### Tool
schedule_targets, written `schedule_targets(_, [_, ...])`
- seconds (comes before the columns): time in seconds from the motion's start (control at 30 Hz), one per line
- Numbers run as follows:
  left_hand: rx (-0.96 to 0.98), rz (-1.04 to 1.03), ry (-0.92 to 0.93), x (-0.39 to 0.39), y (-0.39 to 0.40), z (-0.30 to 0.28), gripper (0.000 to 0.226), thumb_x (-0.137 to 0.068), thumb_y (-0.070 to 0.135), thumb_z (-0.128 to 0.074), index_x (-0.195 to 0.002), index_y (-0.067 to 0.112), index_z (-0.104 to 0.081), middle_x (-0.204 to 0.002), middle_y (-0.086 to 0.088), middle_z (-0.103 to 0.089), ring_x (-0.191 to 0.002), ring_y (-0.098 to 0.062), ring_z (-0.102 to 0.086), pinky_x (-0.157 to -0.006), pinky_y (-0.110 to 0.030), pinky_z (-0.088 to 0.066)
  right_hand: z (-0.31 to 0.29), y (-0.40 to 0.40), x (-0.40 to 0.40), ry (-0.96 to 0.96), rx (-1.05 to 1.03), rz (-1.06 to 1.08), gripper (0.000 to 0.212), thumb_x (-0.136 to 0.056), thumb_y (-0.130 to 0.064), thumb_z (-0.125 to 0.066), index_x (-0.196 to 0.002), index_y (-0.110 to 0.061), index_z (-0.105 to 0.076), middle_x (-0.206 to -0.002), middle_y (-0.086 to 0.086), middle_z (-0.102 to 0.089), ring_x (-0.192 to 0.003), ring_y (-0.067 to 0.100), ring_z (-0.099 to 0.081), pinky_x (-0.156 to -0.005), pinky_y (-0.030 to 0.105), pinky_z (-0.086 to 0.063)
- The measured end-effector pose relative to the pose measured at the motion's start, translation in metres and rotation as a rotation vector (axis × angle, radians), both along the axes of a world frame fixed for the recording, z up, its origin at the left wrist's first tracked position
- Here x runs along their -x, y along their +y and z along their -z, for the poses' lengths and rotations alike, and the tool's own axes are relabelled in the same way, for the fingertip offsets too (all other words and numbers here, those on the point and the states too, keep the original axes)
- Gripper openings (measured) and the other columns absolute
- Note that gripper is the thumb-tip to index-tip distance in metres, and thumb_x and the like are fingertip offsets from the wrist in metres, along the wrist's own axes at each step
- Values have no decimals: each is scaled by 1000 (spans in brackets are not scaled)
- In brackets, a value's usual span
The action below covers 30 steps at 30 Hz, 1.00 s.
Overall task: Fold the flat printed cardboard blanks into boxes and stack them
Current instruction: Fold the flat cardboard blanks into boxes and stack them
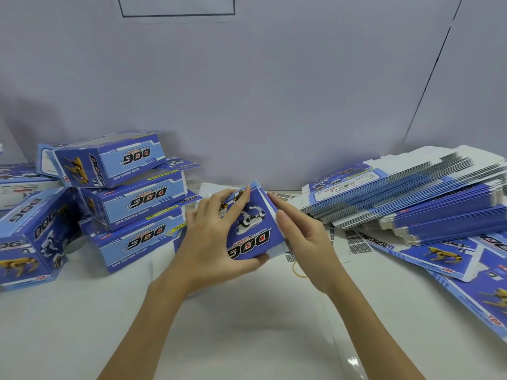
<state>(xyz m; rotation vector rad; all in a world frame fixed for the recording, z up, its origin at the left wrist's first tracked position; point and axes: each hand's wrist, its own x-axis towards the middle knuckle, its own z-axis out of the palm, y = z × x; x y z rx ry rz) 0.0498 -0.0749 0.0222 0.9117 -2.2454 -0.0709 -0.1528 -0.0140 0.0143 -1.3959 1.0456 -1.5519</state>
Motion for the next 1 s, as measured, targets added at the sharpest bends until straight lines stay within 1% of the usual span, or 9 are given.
schedule_targets(0.2, [10,-28,-6,4,1,2,115,-70,84,-63,-165,37,-19,-158,8,-32,-143,-14,-34,-116,-48,-35,4,-2,-10,37,28,60,42,-104,-45,-53,-145,-39,-58,-131,-9,-72,-126,20,-67,-83,31,-64])
schedule_targets(0.33, [2,-72,-22,7,0,5,115,-71,85,-60,-165,39,-12,-158,7,-30,-143,-16,-32,-116,-47,-33,13,-1,-20,136,38,101,70,-97,-69,-54,-159,-40,-43,-142,-13,-65,-130,15,-65,-93,33,-62])
schedule_targets(0.53, [100,-86,-17,7,1,5,112,-73,82,-60,-165,31,-22,-157,2,-36,-142,-21,-38,-111,-47,-35,20,-3,-21,296,107,154,62,-108,-34,-56,-165,-33,-32,-158,-9,-50,-141,13,-54,-103,39,-59])
schedule_targets(0.63, [115,-82,-4,8,0,6,111,-74,80,-59,-165,28,-24,-158,-3,-37,-142,-24,-38,-112,-53,-37,22,-5,-24,356,138,171,60,-110,-34,-50,-166,-32,-29,-170,-14,-30,-155,9,-34,-111,43,-53])
schedule_targets(0.73, [127,-58,30,7,-1,5,111,-75,78,-62,-165,28,-23,-159,-2,-35,-143,-24,-37,-113,-56,-37,17,-4,-21,351,152,142,60,-107,-44,-52,-163,-45,-30,-173,-15,-20,-155,0,-29,-105,28,-55])
schedule_targets(0.77, [152,-44,37,7,-1,5,110,-76,78,-63,-165,28,-22,-159,-2,-34,-143,-23,-36,-113,-56,-36,14,-4,-20,338,153,139,60,-106,-49,-54,-161,-51,-31,-173,-15,-21,-155,-3,-27,-104,22,-53])
schedule_targets(0.83, [252,-12,24,9,-2,6,108,-79,80,-61,-165,28,-23,-161,-1,-33,-145,-24,-35,-114,-55,-35,9,-3,-20,249,151,114,62,-103,-51,-59,-158,-56,-33,-170,-11,-31,-157,7,-29,-108,32,-53])
schedule_targets(0.9, [338,5,17,12,-2,8,105,-81,81,-57,-165,27,-24,-161,-2,-33,-146,-24,-34,-116,-53,-33,8,-2,-20,173,175,95,62,-104,-40,-62,-159,-53,-35,-162,-7,-44,-149,18,-46,-103,44,-58])
schedule_targets(1.0, [345,15,23,16,-3,12,107,-80,78,-63,-164,25,-26,-161,-3,-34,-146,-24,-34,-115,-54,-34,9,0,-19,224,209,118,61,-109,-22,-58,-163,-41,-35,-160,-6,-46,-145,17,-51,-103,40,-58])
